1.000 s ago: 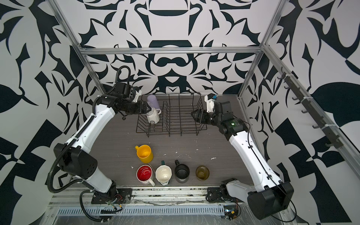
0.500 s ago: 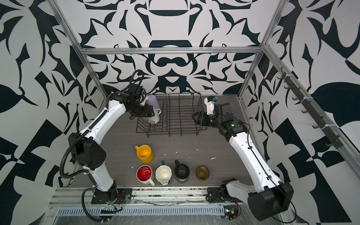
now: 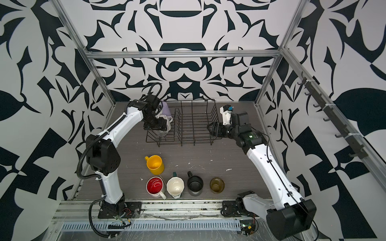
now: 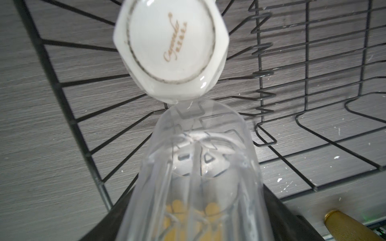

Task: Load cups into a dish rack
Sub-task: Place the cup upside down at the dish rack.

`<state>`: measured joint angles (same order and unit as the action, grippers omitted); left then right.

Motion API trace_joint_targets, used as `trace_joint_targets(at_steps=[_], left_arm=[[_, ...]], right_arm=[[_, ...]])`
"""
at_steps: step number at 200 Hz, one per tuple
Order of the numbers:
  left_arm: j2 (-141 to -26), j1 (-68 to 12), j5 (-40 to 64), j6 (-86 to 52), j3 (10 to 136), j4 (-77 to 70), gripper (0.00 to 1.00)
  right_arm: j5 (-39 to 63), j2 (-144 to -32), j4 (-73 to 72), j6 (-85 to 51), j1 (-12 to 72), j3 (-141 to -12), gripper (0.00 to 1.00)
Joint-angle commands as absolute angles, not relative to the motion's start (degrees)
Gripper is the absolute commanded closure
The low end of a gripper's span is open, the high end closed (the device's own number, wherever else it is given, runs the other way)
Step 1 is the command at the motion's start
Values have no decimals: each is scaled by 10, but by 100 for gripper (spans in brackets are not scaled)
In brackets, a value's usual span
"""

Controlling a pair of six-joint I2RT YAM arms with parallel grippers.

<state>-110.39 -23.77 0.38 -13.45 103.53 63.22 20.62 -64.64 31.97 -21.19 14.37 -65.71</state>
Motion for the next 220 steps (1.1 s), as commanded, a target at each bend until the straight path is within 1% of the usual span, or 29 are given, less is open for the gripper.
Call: trace_joint_targets(at_steps=[1, 85, 89, 98, 108, 118, 132, 143, 164, 179, 181, 186, 220], left_arm=[[-1117, -240, -3, -131, 1054, 662, 100], [-1165, -240, 0, -132, 1057, 666, 100], [-1167, -240, 0, -133, 1059, 668, 97], [-1173, -240, 0, -133, 1061, 670, 82], [-1180, -239, 1, -133, 1064, 675, 70], [-1184, -241, 0, -133, 1066, 679, 52], [-1187, -241, -2, -132, 1064, 680, 42], [-1186, -240, -5, -133, 1064, 679, 31], [-1183, -240, -9, -131, 1062, 678, 19], [-1181, -241, -11, -128, 1061, 678, 16], [-1181, -241, -11, -128, 1061, 678, 13], [-1181, -241, -11, -127, 1061, 678, 10], [-1175, -241, -14, -125, 1055, 676, 3]], right_arm=[[207, -634, 312, -199, 140, -652, 30], [212, -635, 312, -199, 138, -645, 30], [212, -635, 312, -200, 138, -645, 30], [212, -636, 312, -200, 138, -643, 30], [213, -637, 311, -200, 138, -642, 30], [214, -638, 312, -201, 138, -640, 30], [217, -639, 311, -201, 138, -641, 30], [217, -641, 310, -202, 138, -641, 30], [219, -644, 309, -203, 137, -641, 30], [221, -647, 309, -204, 138, -641, 30], [222, -647, 308, -204, 138, -641, 30], [223, -648, 308, -204, 137, -641, 30], [223, -648, 308, -205, 138, -642, 30]])
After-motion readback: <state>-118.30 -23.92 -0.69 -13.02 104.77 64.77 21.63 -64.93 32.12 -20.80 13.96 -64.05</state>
